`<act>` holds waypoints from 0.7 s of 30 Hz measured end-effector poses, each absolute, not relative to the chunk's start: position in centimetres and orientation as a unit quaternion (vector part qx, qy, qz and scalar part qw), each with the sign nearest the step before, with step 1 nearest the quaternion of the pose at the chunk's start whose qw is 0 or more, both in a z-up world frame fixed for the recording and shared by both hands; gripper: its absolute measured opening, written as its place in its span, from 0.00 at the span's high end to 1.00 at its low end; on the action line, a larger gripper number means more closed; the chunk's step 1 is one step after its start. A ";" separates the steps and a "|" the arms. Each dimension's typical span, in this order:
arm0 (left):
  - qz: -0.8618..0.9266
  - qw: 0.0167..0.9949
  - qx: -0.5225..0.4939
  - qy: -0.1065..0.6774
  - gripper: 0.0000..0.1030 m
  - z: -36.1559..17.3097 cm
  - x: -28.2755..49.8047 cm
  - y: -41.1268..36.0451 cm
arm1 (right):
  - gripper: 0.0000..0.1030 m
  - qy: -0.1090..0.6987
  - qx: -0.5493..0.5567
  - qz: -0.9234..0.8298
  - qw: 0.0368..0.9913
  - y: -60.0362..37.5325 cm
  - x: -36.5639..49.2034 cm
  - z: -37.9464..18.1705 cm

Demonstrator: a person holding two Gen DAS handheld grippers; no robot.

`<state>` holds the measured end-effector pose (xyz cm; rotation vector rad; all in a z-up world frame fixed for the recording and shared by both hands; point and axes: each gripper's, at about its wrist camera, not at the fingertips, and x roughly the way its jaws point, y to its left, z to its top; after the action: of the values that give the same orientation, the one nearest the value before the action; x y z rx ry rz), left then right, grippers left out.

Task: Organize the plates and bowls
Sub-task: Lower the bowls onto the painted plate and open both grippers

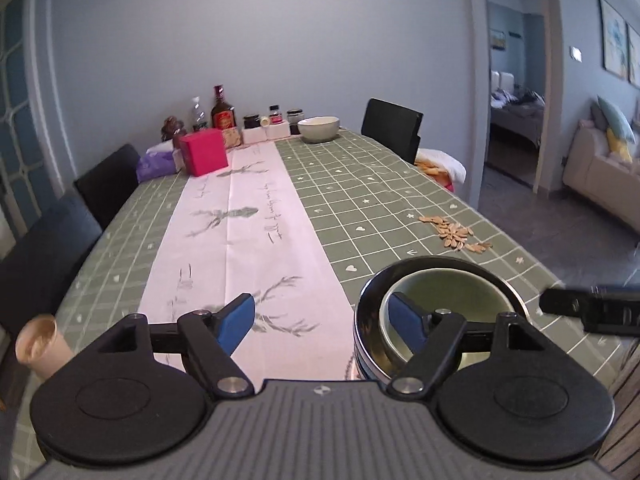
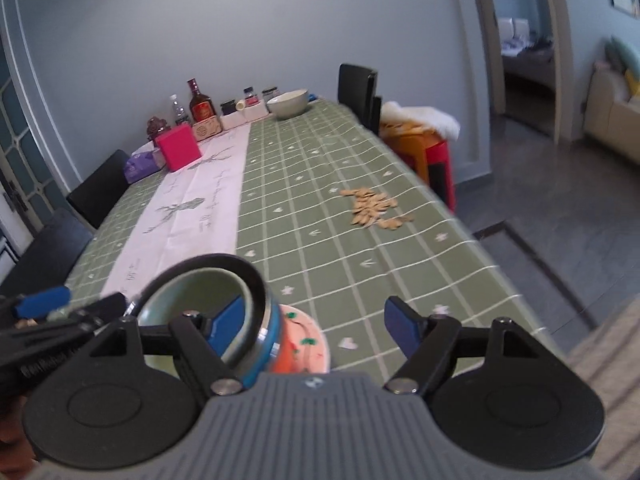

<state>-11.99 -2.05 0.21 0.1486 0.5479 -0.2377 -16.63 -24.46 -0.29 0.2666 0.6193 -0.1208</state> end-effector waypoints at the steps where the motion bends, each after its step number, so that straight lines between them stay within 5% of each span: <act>1: -0.116 0.955 0.058 0.268 0.13 0.3 -12.4 -1.7 | 0.26 0.305 0.130 -0.059 0.942 -24.7 -17.3 -0.4; 8: -0.055 0.972 0.066 0.218 0.11 0.2 -16.1 -2.4 | 0.27 0.335 0.106 -0.038 0.936 -23.3 -20.0 -2.5; 10: -0.053 0.972 0.061 0.219 0.05 0.1 -16.9 -2.6 | 0.27 0.343 0.111 -0.032 0.932 -22.5 -20.2 -2.8; 21: -0.074 0.967 0.044 0.241 0.05 -0.6 -19.1 -3.1 | 0.27 0.348 0.093 -0.011 0.933 -19.6 -21.0 -2.7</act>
<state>-19.14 -3.10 -0.57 0.0887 0.4878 -0.1495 -21.00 -19.59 -2.73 0.1908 0.7112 -0.0220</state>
